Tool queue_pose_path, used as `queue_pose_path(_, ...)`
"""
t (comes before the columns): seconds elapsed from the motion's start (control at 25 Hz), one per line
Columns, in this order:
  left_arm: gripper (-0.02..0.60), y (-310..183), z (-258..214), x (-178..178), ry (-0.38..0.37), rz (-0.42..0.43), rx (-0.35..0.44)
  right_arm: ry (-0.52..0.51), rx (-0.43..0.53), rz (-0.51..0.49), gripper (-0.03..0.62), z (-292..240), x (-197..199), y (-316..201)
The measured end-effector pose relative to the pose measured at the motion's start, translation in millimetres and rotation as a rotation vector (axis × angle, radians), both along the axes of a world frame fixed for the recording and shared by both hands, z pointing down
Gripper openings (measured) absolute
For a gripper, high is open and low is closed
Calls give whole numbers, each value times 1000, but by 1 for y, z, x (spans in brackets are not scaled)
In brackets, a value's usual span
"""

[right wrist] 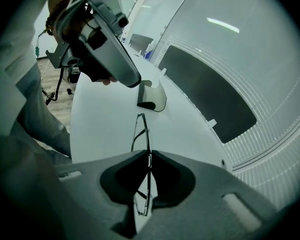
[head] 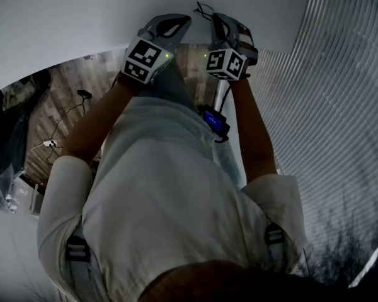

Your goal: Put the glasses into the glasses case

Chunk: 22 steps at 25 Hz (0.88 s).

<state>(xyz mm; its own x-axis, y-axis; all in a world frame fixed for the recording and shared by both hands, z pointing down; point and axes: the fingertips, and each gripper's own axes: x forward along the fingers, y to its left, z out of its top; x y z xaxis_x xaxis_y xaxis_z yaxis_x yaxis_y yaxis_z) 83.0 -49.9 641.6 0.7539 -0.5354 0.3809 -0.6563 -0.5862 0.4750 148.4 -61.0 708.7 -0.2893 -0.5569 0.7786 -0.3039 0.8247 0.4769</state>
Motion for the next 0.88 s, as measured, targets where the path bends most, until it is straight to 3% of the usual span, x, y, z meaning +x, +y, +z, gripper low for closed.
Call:
queue_pose_path(0.52, 0, -1, -71, -1, 13, 2, 98, -93, 80, 128, 20, -91, 9, 12)
queue_pose_path(0.88, 0, -16, -77, -36, -21, -92, 110, -134, 81, 14, 20, -102, -38, -10)
